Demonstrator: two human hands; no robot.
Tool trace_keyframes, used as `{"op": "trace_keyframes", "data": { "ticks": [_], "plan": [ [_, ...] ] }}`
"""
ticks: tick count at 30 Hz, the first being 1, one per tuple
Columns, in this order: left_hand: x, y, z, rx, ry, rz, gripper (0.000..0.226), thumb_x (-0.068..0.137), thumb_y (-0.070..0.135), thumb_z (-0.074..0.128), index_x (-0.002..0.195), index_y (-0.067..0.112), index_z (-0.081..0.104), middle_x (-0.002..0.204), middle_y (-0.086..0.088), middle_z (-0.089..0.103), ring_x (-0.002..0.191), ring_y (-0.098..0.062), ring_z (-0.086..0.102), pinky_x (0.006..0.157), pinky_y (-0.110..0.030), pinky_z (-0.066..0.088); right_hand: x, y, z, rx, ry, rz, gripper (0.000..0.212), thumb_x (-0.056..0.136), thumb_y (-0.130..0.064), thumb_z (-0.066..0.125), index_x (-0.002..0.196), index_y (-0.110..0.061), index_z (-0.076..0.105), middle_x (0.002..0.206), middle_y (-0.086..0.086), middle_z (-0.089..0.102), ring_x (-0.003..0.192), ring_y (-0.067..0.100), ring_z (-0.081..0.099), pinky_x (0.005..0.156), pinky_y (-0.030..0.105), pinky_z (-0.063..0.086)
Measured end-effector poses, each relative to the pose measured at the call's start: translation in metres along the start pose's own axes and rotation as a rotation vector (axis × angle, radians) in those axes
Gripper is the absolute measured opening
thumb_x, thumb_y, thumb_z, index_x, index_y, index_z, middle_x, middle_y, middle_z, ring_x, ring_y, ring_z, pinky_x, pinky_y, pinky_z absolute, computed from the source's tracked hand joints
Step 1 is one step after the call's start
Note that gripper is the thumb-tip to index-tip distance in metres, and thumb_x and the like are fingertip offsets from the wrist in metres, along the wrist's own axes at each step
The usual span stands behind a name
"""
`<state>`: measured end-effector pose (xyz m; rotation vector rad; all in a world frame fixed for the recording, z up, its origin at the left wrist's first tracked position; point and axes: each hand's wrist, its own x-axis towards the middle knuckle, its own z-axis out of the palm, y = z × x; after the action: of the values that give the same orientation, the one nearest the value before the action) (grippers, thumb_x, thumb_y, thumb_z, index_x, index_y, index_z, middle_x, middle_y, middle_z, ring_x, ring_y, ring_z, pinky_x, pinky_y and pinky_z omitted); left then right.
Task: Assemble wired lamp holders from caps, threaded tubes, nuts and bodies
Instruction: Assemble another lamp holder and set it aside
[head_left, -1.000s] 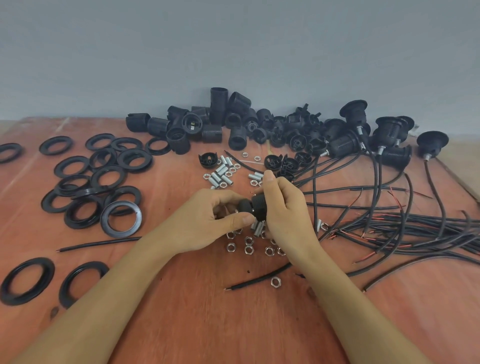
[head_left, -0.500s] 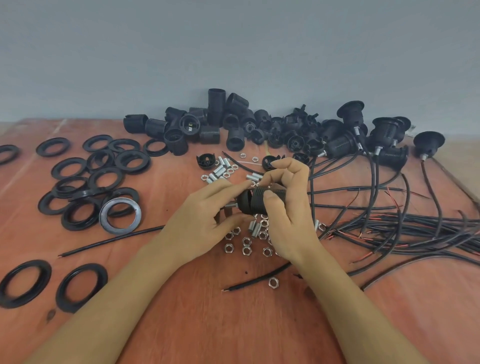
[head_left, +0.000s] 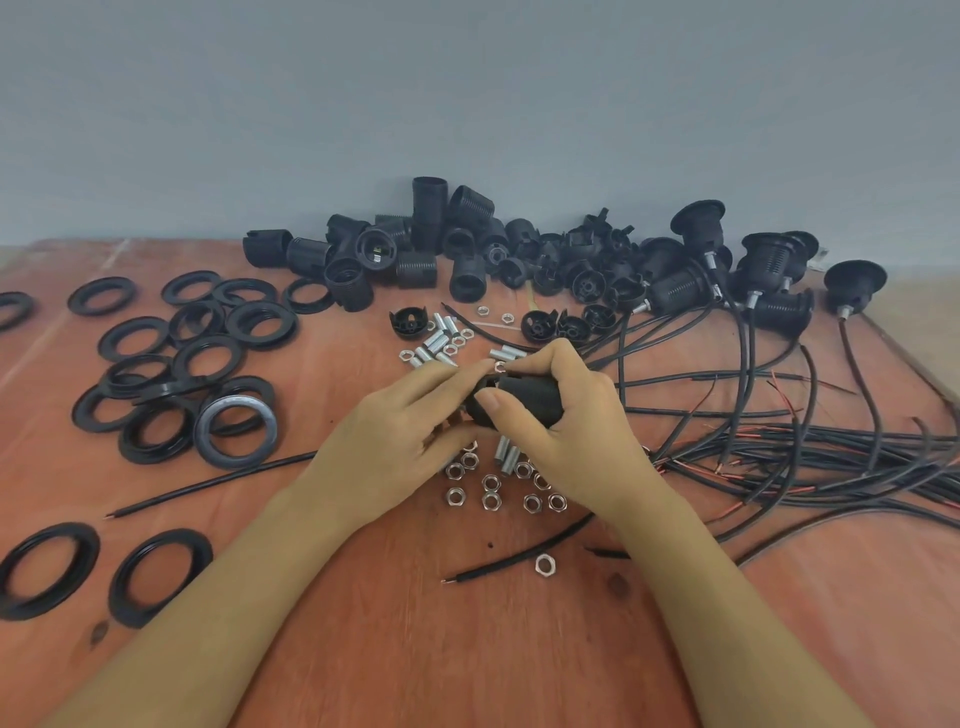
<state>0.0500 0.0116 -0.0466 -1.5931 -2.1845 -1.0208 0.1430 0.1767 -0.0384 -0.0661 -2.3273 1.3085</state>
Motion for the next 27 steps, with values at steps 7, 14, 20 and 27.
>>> {"op": "trace_keyframes", "data": {
  "ticks": [7, 14, 20, 27],
  "plan": [
    [0.000, 0.005, -0.001, 0.101, -0.037, 0.099, 0.049, 0.091, 0.025, 0.053, 0.133, -0.001, 0.056, 0.103, -0.009, 0.067, 0.087, -0.024, 0.068, 0.070, -0.043, 0.059, 0.000, 0.002, -0.006, -0.066, -0.080, -0.002, 0.043, 0.083, -0.060, 0.061, 0.098, -0.020, 0.053, 0.073, -0.010, 0.062, 0.056, 0.006, 0.057, 0.047, 0.014, 0.042],
    [0.000, 0.006, 0.001, 0.108, -0.081, 0.112, 0.049, 0.092, 0.024, 0.053, 0.138, 0.006, 0.050, 0.103, -0.012, 0.064, 0.088, -0.024, 0.065, 0.070, -0.042, 0.058, 0.000, 0.007, -0.009, -0.113, -0.132, 0.028, 0.042, 0.081, -0.068, 0.056, 0.095, -0.028, 0.051, 0.067, -0.007, 0.060, 0.054, 0.006, 0.055, 0.046, 0.018, 0.042],
    [-0.001, 0.007, 0.004, 0.102, -0.063, 0.136, 0.050, 0.092, 0.027, 0.054, 0.138, 0.011, 0.044, 0.103, -0.011, 0.063, 0.087, -0.022, 0.064, 0.070, -0.039, 0.057, 0.000, 0.009, -0.008, -0.081, -0.116, 0.021, 0.043, 0.082, -0.064, 0.056, 0.098, -0.024, 0.055, 0.070, -0.007, 0.062, 0.056, 0.008, 0.058, 0.047, 0.026, 0.048],
    [0.005, 0.007, 0.005, 0.084, 0.089, 0.098, 0.050, 0.090, 0.040, 0.061, 0.130, 0.011, 0.057, 0.099, -0.004, 0.066, 0.071, -0.017, 0.065, 0.054, -0.035, 0.056, -0.001, 0.002, 0.001, 0.019, 0.061, 0.002, 0.038, 0.091, -0.068, 0.041, 0.110, -0.035, 0.047, 0.089, -0.012, 0.068, 0.073, 0.015, 0.068, 0.059, 0.034, 0.055]
  ]
}}
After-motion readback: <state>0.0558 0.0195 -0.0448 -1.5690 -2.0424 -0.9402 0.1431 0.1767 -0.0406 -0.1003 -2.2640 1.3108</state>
